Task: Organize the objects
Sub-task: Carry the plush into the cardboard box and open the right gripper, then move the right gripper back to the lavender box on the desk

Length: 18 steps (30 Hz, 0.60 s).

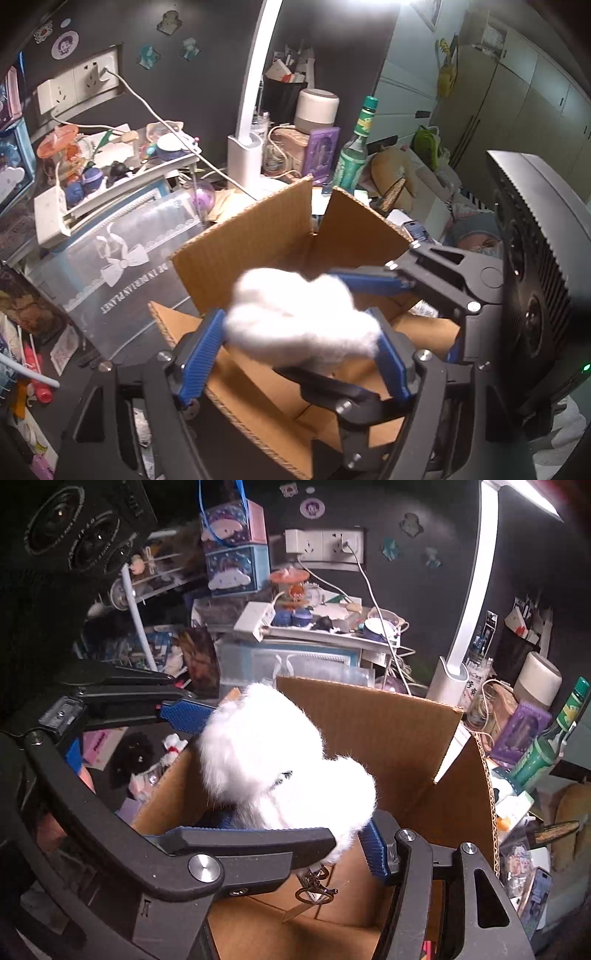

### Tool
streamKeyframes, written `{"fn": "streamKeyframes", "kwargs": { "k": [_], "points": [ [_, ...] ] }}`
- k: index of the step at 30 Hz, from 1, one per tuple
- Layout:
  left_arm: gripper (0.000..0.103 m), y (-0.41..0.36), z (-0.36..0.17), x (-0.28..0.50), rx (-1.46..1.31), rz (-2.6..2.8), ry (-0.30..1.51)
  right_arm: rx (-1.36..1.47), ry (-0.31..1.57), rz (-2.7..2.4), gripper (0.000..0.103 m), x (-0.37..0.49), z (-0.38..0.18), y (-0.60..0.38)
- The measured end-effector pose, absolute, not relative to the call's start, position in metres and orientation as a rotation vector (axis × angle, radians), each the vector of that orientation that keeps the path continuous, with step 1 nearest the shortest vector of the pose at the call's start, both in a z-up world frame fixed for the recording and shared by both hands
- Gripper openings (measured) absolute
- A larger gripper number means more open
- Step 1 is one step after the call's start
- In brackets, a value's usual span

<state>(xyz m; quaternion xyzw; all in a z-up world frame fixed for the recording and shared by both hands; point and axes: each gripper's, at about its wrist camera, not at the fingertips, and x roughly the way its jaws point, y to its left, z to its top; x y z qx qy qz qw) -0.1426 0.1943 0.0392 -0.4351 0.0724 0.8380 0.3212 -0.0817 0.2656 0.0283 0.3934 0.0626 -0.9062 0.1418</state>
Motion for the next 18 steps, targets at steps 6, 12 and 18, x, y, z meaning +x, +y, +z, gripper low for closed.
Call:
{"fn": "streamKeyframes", "kwargs": {
  "k": [6, 12, 18],
  "points": [
    [0.086, 0.179, 0.049, -0.141, -1.124, 2.243, 0.181, 1.093, 0.238, -2.657, 0.086, -0.075, 0.033, 0.263],
    [0.090, 0.139, 0.073, -0.117, -1.001, 2.350, 0.176, 0.945, 0.100, -2.588, 0.086, -0.059, 0.041, 0.256],
    [0.095, 0.062, 0.088, -0.082, -0.898, 2.521, 0.079, 0.724, 0.129, -2.526, 0.086, -0.030, 0.060, 0.211]
  ]
}}
